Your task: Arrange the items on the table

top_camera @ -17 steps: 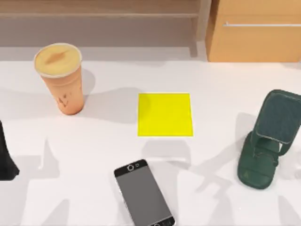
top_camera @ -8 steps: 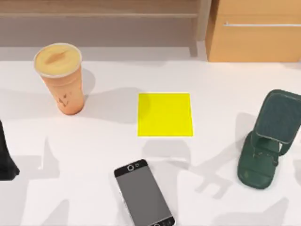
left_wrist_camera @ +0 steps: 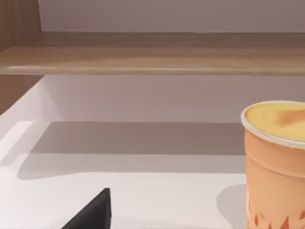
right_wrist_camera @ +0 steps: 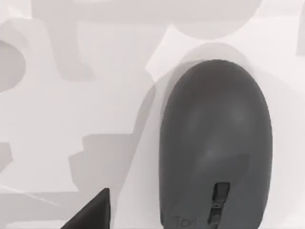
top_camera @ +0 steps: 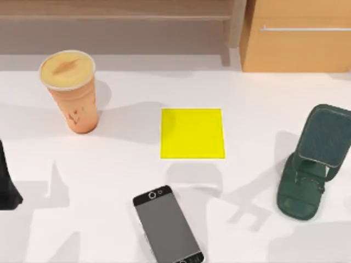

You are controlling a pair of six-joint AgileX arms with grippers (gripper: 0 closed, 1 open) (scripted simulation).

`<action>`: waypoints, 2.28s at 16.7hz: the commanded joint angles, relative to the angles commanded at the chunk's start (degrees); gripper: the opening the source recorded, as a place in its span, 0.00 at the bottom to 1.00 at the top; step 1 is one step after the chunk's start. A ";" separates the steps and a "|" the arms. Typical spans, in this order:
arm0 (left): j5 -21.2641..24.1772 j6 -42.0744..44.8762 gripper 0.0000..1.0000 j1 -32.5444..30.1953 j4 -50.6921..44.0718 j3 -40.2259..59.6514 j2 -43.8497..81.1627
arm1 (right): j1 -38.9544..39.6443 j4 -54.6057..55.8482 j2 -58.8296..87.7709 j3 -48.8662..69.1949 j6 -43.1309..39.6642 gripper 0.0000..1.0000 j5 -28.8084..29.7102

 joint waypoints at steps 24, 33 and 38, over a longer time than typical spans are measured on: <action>0.00 0.00 1.00 0.00 0.00 0.00 0.00 | -2.07 18.44 18.68 -9.10 -2.49 1.00 0.05; 0.00 0.00 1.00 0.00 0.00 0.00 0.00 | -2.07 18.64 18.80 -9.21 -2.49 0.62 0.05; 0.00 0.00 1.00 0.00 0.00 0.00 0.00 | -2.07 18.64 18.80 -9.21 -2.49 0.25 0.05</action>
